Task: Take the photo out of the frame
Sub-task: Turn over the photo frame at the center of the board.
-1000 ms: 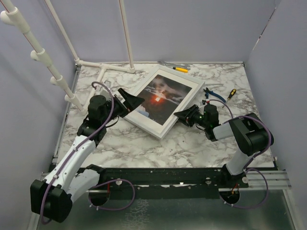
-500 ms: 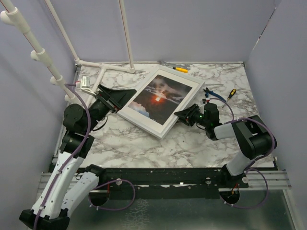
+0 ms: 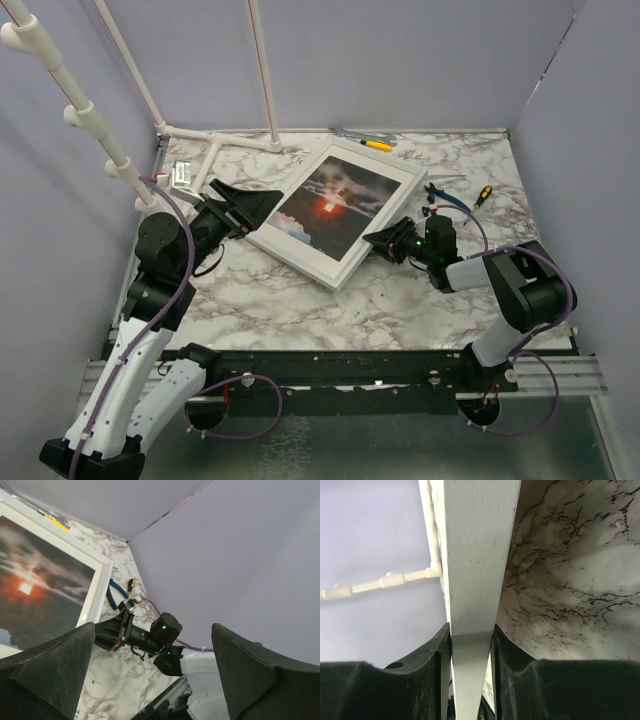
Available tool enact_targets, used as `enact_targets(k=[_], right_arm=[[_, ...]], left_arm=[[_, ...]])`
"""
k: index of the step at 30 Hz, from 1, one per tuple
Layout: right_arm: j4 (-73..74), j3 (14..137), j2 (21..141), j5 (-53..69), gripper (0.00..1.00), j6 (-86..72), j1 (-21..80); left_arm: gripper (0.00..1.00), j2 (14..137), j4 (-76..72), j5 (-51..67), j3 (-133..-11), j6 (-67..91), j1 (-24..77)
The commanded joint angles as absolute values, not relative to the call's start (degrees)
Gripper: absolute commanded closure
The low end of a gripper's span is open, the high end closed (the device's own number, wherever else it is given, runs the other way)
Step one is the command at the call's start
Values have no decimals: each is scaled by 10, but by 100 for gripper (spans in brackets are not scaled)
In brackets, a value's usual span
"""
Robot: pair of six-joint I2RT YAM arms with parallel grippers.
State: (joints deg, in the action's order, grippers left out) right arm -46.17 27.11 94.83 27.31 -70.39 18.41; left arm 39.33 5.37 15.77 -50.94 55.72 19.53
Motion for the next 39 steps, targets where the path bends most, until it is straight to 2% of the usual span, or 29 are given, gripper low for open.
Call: enact_targets(k=[1,15,21,24,33,39], right_arm=[[-499,292,945,269,72,-672,185],[-486,305,951,271,72,-667,184],[-481,313,950,272,72,-668,185],[-482,319,953,277,72,-674,185],[-467,325,933,281,72,-678,185],[-457,329,927,282,72,-678,186]], left_arm=[[1,440,87,186,-489,517,197],[1,505,63,215,-435,427,207],[1,569,57,191,-440,396,264],[1,603,65,142,-453,372,318],[1,689,152,-107,-542,266,503],[1,766,236,-235,-618,215,585]])
